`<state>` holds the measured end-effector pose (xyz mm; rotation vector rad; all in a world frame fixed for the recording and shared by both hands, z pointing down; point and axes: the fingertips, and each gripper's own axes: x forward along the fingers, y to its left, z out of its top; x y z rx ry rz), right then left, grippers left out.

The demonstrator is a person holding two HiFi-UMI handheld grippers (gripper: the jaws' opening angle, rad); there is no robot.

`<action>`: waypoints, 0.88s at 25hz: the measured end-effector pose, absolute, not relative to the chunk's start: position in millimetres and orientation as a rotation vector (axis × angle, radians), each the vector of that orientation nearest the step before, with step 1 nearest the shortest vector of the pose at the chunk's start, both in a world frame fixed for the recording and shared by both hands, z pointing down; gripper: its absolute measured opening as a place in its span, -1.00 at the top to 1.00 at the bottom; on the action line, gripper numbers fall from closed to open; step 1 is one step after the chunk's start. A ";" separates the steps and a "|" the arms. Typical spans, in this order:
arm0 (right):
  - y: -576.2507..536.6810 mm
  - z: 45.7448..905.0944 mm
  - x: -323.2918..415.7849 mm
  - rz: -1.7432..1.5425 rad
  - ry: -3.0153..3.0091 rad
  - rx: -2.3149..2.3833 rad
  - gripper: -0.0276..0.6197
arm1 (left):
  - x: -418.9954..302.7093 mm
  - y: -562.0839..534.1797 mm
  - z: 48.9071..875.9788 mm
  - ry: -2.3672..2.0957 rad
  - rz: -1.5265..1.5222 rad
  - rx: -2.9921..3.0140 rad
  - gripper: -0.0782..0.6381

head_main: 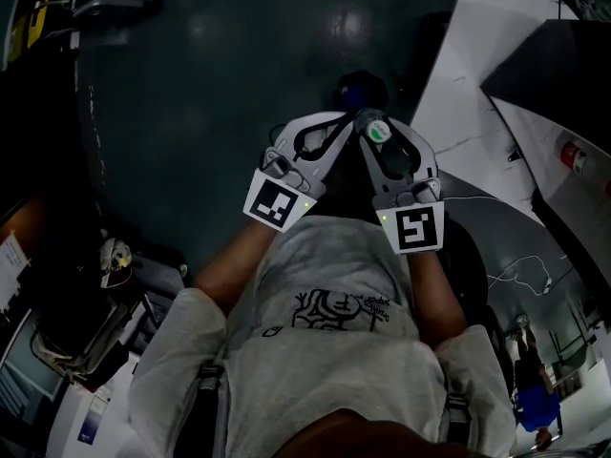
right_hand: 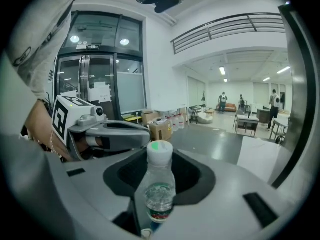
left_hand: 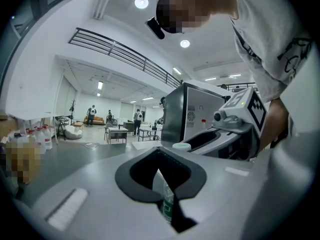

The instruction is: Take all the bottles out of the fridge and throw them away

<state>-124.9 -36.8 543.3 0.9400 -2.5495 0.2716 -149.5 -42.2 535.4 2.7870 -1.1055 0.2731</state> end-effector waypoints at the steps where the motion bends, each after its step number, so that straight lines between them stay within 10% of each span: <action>1: -34.5 547.1 -125.1 0.275 -2.546 0.943 0.44 | -150.1 -40.7 539.3 -1.105 0.277 2.785 0.76; 22: 16.3 646.5 -136.6 0.314 -2.530 0.985 0.44 | -169.9 5.6 634.0 -1.117 0.320 2.725 0.76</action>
